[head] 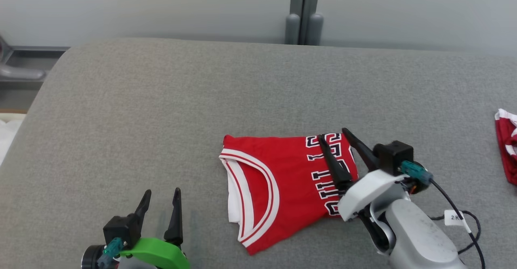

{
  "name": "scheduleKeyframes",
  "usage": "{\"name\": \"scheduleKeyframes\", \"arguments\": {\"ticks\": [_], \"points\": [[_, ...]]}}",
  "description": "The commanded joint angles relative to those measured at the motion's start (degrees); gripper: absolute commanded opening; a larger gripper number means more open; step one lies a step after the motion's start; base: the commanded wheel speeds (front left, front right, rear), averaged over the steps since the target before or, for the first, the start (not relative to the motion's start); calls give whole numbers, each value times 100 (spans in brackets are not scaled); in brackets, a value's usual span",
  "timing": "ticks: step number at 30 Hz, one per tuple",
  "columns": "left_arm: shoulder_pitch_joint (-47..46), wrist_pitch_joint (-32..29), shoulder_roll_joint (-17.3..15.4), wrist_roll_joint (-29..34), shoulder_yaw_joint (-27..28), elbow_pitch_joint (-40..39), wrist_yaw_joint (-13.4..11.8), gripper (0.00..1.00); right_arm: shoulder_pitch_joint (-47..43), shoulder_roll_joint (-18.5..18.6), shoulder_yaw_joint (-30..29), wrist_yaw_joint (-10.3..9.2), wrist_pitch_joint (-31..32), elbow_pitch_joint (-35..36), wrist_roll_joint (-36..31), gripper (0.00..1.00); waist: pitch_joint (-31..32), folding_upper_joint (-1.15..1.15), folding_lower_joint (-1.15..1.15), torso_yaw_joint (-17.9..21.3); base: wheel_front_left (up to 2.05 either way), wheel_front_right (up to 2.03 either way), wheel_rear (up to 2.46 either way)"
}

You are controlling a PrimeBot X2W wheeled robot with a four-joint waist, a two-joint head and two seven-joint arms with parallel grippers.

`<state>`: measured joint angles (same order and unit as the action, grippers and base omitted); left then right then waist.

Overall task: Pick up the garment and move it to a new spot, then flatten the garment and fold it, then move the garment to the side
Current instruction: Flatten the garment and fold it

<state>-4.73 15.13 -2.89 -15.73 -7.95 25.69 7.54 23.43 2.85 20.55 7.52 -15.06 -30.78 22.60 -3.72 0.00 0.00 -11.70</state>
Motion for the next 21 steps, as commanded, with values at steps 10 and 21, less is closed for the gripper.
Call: {"name": "scheduleKeyframes", "arguments": {"ticks": [10, 21], "points": [[211, -2, -12, 671, 152, -418, -64, 100, -925, 18, -1596, -8, -12, 184, -1192, 100, 117, 0, 0, 817, 0, 0, 0], [630, -2, -12, 1056, 177, -819, -77, 100, -1621, 19, -1985, -8, -12, 192, -1262, 100, 242, 0, 0, 1210, 0, 0, 0]]}}
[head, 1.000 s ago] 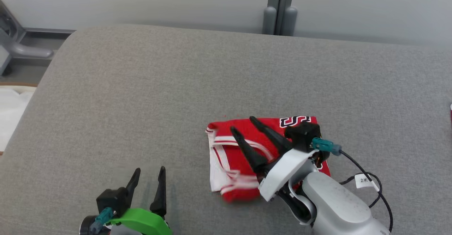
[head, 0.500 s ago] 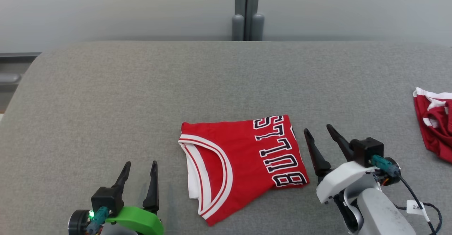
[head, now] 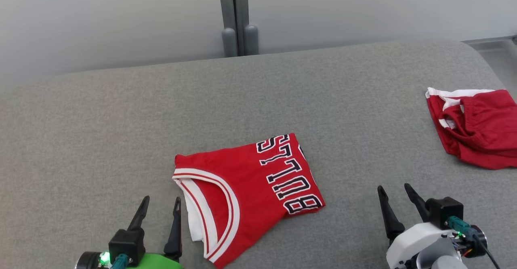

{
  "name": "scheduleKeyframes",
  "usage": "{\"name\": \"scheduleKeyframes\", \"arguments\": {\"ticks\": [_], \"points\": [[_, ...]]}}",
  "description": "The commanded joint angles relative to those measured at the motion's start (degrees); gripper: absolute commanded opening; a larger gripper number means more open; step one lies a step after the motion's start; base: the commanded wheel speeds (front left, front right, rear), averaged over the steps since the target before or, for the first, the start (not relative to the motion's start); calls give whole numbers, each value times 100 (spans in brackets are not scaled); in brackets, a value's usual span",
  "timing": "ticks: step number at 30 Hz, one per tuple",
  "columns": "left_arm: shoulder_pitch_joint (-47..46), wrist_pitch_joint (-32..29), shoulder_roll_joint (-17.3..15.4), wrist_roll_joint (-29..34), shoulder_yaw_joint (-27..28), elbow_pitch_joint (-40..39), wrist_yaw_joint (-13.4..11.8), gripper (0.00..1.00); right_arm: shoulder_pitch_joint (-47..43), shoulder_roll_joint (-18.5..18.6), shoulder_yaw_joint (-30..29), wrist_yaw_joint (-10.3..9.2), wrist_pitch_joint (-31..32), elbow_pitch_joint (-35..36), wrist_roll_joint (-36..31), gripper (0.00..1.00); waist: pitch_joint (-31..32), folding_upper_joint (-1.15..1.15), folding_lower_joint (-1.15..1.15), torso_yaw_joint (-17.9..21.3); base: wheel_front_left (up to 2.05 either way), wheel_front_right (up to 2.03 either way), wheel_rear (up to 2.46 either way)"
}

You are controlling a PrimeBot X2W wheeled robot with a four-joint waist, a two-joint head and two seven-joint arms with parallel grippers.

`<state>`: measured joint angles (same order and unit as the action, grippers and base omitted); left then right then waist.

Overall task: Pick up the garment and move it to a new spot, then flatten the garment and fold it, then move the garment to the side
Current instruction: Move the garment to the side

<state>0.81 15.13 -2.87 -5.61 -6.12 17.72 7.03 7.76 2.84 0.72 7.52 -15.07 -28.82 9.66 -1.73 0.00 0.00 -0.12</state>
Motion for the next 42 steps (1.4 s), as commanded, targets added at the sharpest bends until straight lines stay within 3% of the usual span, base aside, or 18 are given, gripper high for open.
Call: {"name": "scheduleKeyframes", "arguments": {"ticks": [1, 9, 17, 23, 28, 29, 30, 31, 37, 42], "points": [[112, -2, -15, 22, -16, -49, -36, 100, -94, 19, 12, -8, -11, 0, 42, 100, 46, 0, 0, 63, 0, 0, 0], [179, -2, -15, -74, -73, -209, -102, 100, -37, 20, 127, -8, -11, 60, 105, 100, 2, 0, 0, 15, 0, 0, 0], [-217, -2, -14, -128, -105, -169, -41, 100, 860, 19, 954, -8, -10, -142, 419, 100, -482, 0, 0, -367, 0, 0, 0], [-433, -2, -13, -271, -248, -101, 0, 100, 1776, 25, 1683, -8, -10, -941, 631, 100, -795, 0, 0, -806, 0, 0, 0], [-473, -2, -13, -308, -297, -52, 19, 100, 2158, 23, 1890, -8, 121, -2245, 567, 100, -858, 0, 0, -1051, 0, 0, 0], [-470, -2, -13, -307, -300, -49, 24, 100, 2194, 26, 1923, -8, 168, -2471, 616, 89, -856, 0, 0, -1069, 0, 0, 0], [-465, -2, -13, -305, -301, -45, 27, 100, 2180, 24, 1961, -8, 170, -2627, 638, 18, -852, 0, 0, -1076, 0, 0, 0], [-449, -2, -13, -299, -282, -45, 28, 100, 2141, 22, 1990, -8, 152, -2767, 681, 0, -844, 0, 0, -1067, 0, 0, 0], [-310, -2, -13, -221, -143, -97, 39, 100, 2159, 91, 1573, -33, 50, -3081, 701, 0, -716, 0, 0, -599, 0, 0, 0], [-250, -2, -14, -172, -153, -177, 42, 100, 1988, 53, 907, -30, 20, -2604, 408, 0, -635, 0, 0, 154, 0, 0, 0]]}}
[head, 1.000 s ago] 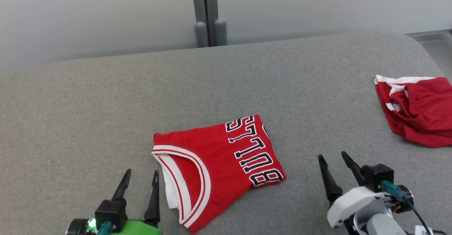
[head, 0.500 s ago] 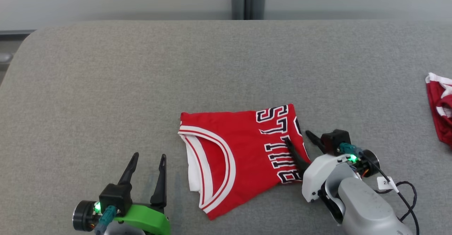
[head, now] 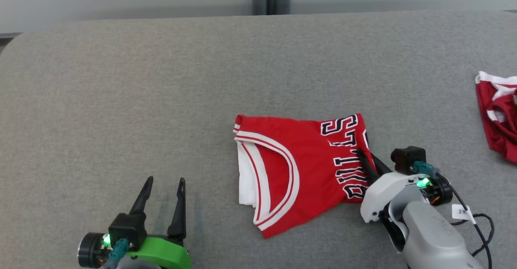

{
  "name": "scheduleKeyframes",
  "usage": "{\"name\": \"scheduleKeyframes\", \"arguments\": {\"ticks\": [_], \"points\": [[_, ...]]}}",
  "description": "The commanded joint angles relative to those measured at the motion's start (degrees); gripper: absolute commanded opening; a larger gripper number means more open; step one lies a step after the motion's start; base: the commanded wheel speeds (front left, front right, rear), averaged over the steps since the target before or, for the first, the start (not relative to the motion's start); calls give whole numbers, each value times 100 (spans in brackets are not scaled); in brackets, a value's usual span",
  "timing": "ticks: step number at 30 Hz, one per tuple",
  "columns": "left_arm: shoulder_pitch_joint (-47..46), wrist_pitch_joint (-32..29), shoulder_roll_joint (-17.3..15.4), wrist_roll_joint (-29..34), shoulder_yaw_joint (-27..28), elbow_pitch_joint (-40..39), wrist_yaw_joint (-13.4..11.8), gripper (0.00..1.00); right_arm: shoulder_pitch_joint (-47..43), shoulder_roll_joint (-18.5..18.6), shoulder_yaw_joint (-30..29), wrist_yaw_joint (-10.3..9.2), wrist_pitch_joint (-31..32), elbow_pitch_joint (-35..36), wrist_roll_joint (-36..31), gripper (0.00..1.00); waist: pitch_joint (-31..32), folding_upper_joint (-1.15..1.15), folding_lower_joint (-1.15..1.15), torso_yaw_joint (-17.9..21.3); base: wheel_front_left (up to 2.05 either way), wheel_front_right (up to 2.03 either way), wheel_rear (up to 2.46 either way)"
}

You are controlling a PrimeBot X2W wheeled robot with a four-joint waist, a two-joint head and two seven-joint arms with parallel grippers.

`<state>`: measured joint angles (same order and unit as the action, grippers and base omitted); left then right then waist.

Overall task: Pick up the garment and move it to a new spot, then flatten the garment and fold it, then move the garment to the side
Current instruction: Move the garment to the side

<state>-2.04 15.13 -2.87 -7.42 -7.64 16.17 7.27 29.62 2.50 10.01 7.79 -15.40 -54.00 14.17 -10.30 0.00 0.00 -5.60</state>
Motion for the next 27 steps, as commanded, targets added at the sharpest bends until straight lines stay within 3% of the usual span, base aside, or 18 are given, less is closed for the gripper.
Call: {"name": "scheduleKeyframes", "arguments": {"ticks": [1, 9, 15, 21, 27], "points": [[46, -2, -14, 14, -28, -42, 19, 100, -265, 73, -112, -56, 52, 3, -100, 0, 237, 0, 0, 897, 0, 0, 0], [-93, -2, -14, 39, -399, -132, 23, 100, -610, 64, -468, -42, 31, 457, -240, 0, 218, 0, 0, 2174, 0, 0, 0], [-153, -2, -47, 93, -711, -112, 25, 100, -760, 55, -573, -37, 28, 637, -258, 0, 177, 0, 0, 2850, 0, 0, 0], [-127, -2, -77, 107, -752, -74, 26, 100, -863, 57, -643, -37, 23, 729, -301, 0, 147, 0, 0, 3266, 0, 0, 0], [-159, -2, -119, 138, -765, -77, 25, 100, -731, 49, -604, -37, 24, 898, -269, 0, 19, 0, 0, 3351, 0, 0, 0]]}}
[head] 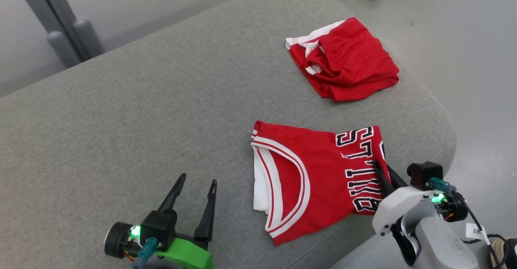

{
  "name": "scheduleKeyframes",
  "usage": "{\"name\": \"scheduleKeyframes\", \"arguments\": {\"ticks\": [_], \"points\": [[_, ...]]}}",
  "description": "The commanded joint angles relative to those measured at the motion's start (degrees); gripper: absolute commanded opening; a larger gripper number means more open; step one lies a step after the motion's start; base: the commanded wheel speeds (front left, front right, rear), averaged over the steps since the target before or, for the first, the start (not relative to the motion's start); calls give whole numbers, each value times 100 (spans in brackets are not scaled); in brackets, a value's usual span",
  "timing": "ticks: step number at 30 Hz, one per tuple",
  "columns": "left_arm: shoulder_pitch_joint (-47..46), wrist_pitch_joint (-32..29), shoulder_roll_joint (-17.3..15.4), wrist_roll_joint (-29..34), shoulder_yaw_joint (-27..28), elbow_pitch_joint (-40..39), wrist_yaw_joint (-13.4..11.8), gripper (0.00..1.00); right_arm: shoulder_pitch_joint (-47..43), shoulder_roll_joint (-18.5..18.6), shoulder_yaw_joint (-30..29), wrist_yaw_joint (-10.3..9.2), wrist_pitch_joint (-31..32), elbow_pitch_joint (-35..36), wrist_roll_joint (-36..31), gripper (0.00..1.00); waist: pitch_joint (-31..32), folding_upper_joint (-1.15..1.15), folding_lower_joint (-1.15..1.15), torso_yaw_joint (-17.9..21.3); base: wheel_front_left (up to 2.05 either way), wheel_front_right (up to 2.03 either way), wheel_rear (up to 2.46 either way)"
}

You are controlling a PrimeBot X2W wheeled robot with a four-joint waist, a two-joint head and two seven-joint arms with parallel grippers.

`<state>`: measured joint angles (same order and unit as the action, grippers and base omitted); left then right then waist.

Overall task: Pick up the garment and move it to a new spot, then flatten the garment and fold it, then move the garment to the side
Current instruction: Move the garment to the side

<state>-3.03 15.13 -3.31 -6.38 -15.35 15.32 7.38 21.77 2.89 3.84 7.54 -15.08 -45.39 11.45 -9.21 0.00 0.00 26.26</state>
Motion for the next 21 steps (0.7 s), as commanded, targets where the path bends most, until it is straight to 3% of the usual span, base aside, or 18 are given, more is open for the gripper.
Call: {"name": "scheduleKeyframes", "arguments": {"ticks": [1, 7, 13, 16, 21], "points": [[-73, -2, -93, 26, 6, 10, 15, 100, 101, 6, 52, -12, -8, 71, -3, 0, -122, 0, 0, 147, 0, 0, 0], [-181, -2, -228, -7, -34, -35, 14, 100, 784, 5, 407, -11, -9, 330, 69, 0, -414, 0, 0, -55, 0, 0, 0], [-395, -2, -439, -14, -97, -99, 7, 100, 2142, 18, 519, -12, -9, 150, -52, 0, -882, 0, 0, -426, 0, 0, 0], [-536, -2, -518, -55, -138, -122, 7, 100, 2807, 13, 147, -12, 0, -190, -507, 0, -1102, 0, 0, -612, 0, 0, 0], [-745, -2, -626, -120, -170, -175, 7, 100, 3498, 234, -1365, -12, 221, -553, -2093, 0, -1398, 0, 0, -862, 0, 0, 0]]}}
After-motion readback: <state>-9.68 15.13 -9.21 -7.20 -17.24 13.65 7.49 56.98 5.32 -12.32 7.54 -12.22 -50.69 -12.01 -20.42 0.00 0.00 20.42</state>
